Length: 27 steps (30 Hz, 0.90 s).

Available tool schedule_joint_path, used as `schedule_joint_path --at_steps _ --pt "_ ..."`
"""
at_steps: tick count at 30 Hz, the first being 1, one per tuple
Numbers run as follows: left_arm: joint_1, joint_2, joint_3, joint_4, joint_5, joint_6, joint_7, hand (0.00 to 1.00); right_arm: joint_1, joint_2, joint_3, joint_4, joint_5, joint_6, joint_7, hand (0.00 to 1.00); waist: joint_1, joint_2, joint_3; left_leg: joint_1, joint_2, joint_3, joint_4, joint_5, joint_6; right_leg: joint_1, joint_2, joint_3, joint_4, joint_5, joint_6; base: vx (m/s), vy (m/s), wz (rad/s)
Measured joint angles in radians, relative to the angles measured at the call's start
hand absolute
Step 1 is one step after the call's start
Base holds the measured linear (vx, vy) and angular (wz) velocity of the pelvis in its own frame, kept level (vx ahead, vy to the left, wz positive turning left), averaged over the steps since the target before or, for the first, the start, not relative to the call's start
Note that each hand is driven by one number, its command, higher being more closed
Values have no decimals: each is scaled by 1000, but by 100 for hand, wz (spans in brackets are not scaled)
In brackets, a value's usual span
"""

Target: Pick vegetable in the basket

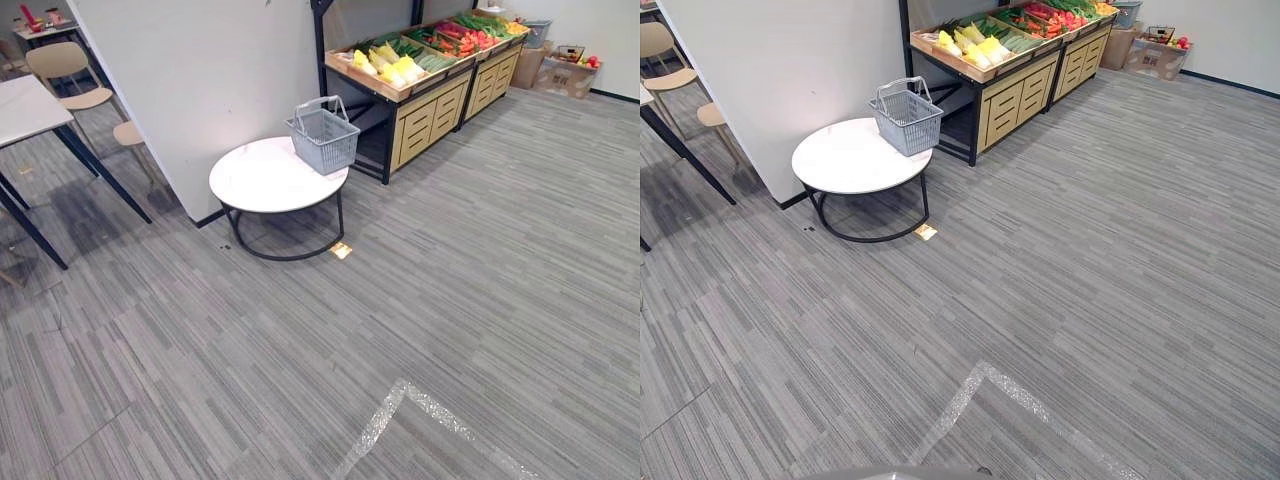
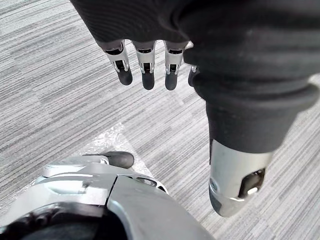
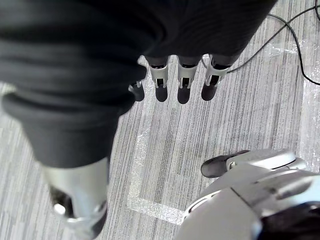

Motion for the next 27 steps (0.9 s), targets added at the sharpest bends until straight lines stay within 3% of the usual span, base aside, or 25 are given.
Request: schedule_joint_path --at_steps 27 --pt "-8 0 -2 17 -11 -18 0 0 2 1 0 -2 21 -10 -1 0 1 0 6 11 15 29 -7 -1 -1 5 13 6 -2 3 3 -31 -25 -2"
